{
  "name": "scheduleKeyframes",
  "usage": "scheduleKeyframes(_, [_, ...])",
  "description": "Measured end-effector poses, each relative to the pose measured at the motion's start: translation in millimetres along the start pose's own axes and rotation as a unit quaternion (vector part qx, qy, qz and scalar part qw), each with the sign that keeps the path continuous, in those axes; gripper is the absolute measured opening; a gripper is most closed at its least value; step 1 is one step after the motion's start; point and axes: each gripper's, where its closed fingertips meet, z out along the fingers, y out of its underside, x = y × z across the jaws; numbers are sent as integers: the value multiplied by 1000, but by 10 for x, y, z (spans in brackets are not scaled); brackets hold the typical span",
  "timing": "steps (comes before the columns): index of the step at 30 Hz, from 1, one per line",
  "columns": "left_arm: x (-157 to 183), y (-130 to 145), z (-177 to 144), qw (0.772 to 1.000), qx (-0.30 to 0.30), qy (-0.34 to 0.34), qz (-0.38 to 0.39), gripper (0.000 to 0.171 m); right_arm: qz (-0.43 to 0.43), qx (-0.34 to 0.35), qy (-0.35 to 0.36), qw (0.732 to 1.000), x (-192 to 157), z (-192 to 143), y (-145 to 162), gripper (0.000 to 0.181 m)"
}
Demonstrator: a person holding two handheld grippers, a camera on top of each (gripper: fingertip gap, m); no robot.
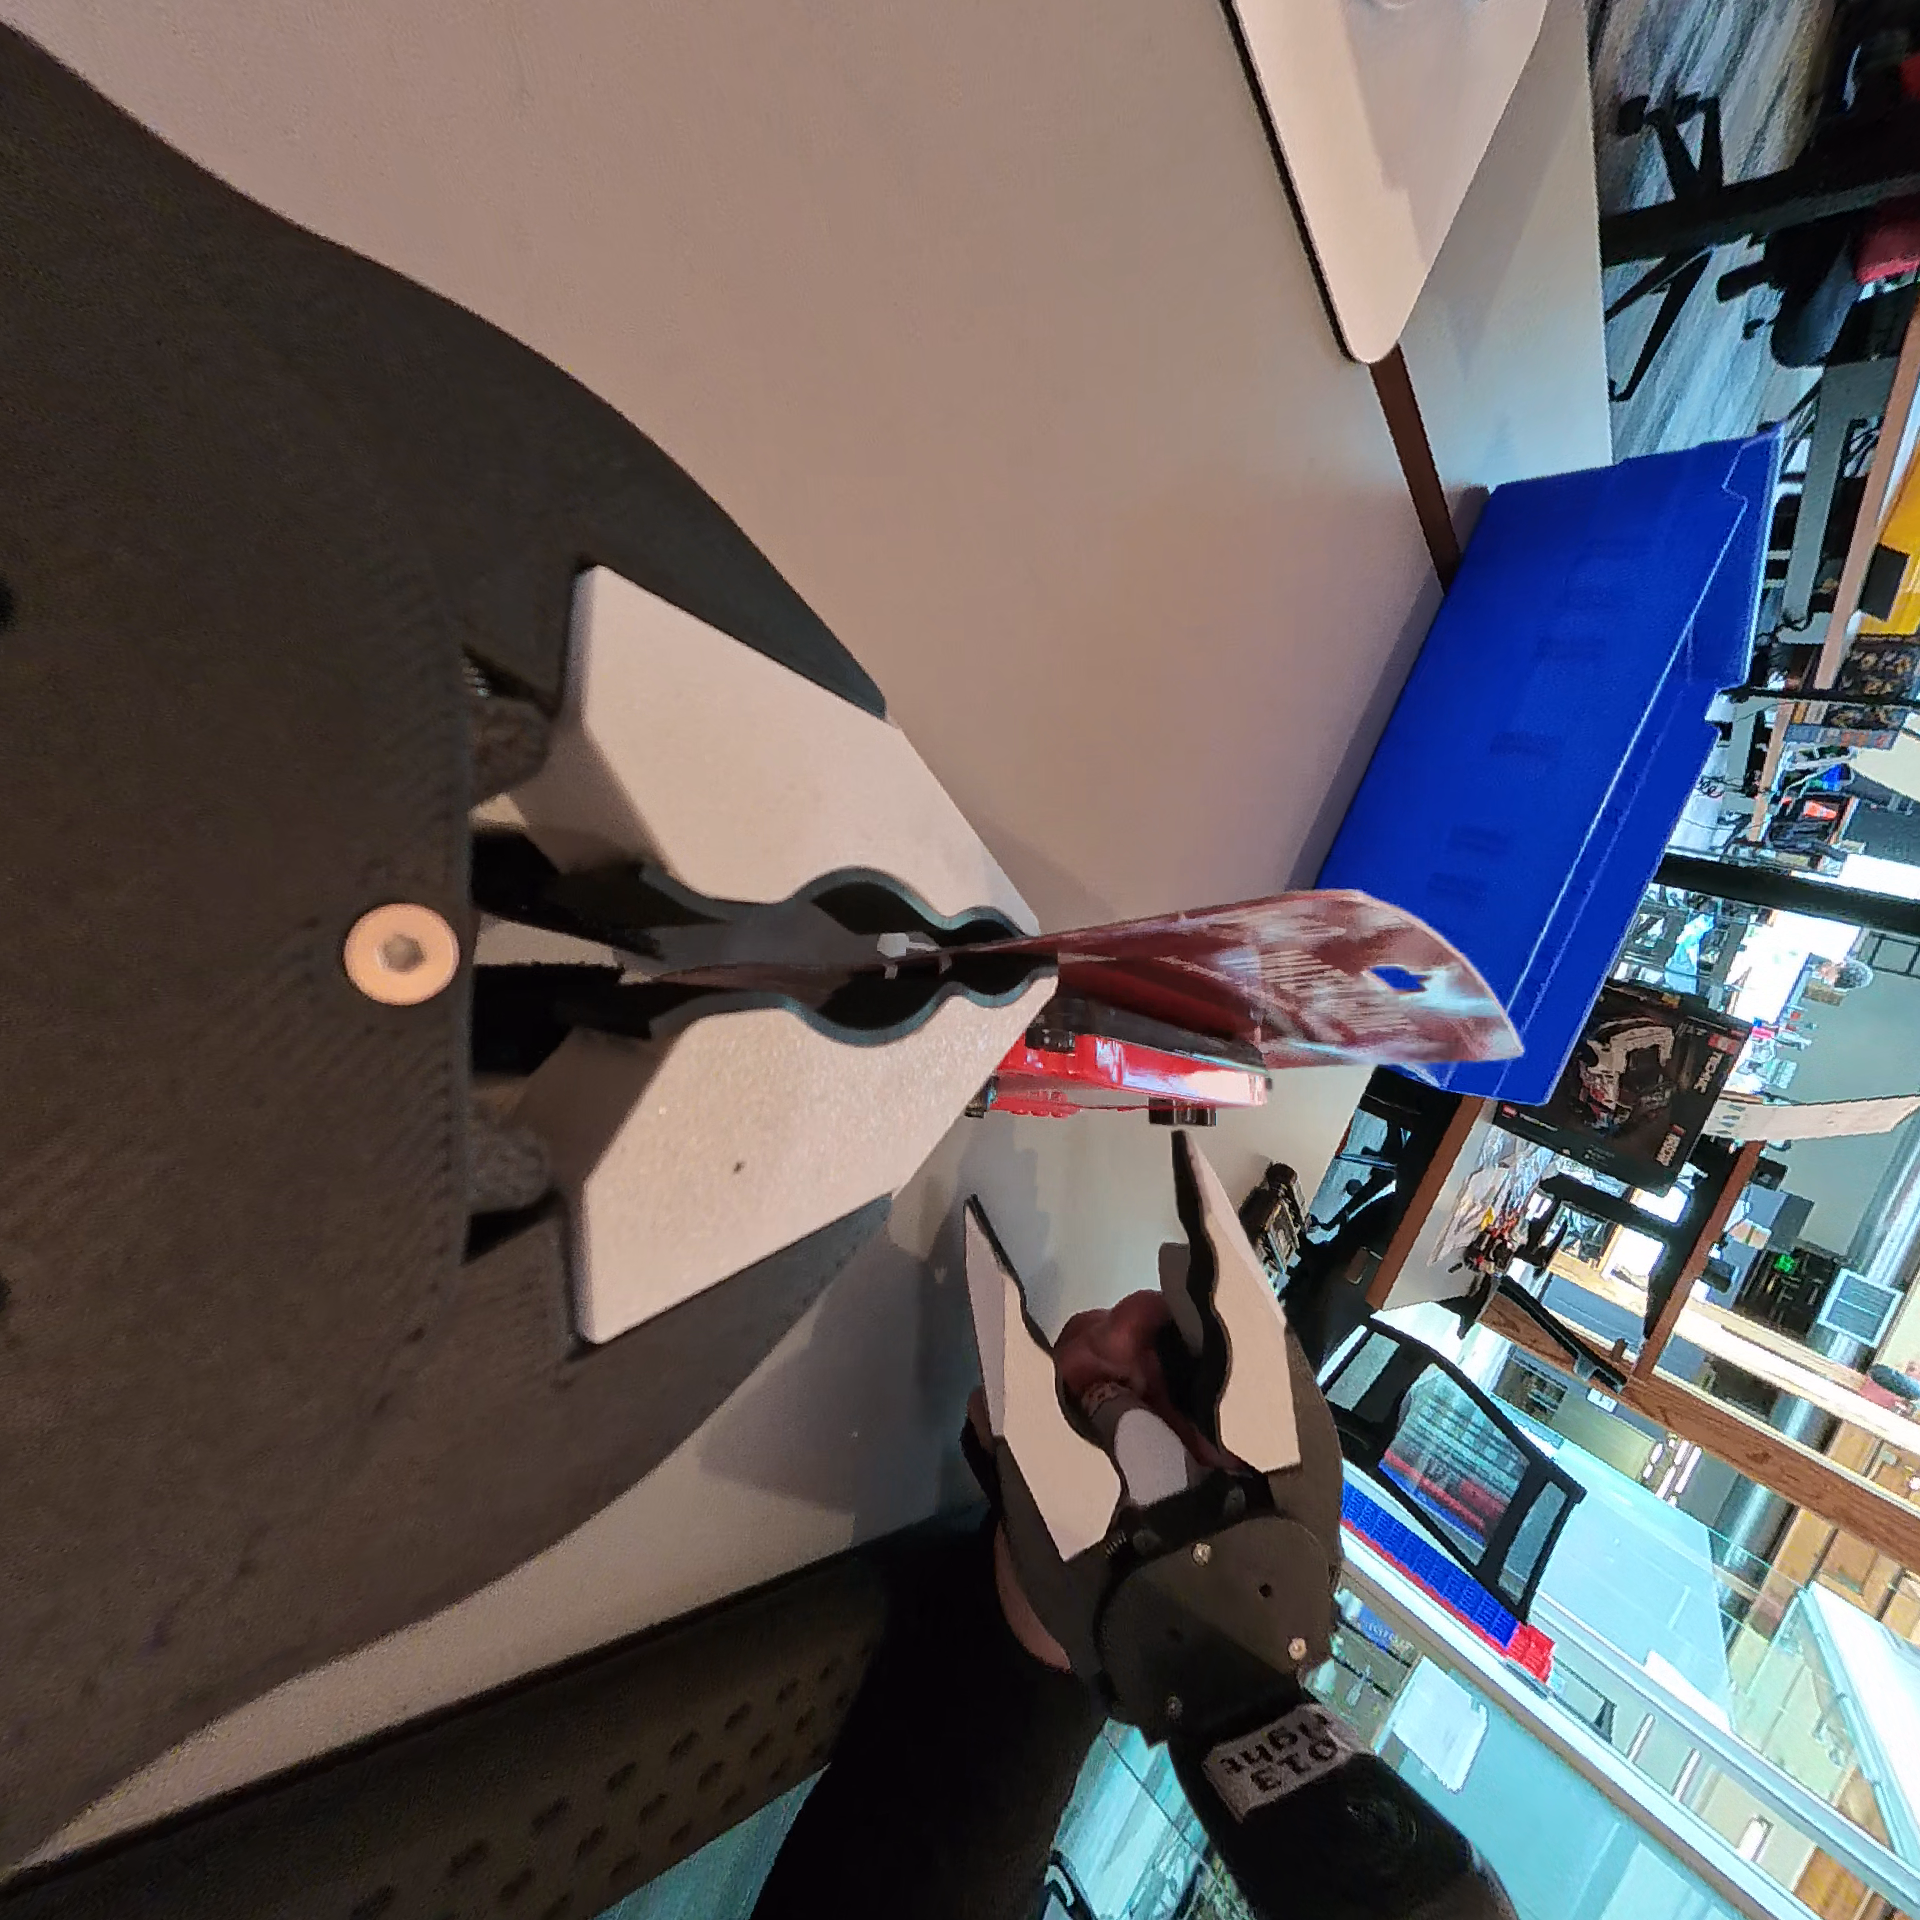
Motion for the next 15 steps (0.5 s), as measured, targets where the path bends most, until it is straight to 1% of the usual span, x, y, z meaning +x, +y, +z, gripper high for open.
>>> scheduleKeyframes(3, [33,25,16,1000,-7,-4,11,0,-13,-14,15,1000,15,18,51,61])
scheduleKeyframes(6, [61,45,38,1000,-10,-3,16,0,-7,-15,21,1000,41,22,72,61])
scheduleKeyframes(11, [103,49,51,1000,-7,2,22,0,2,-7,26,1000,89,12,82,54])
scheduleKeyframes(15, [149,55,68,1000,-11,8,28,0,8,-7,27,1000,121,22,97,55])
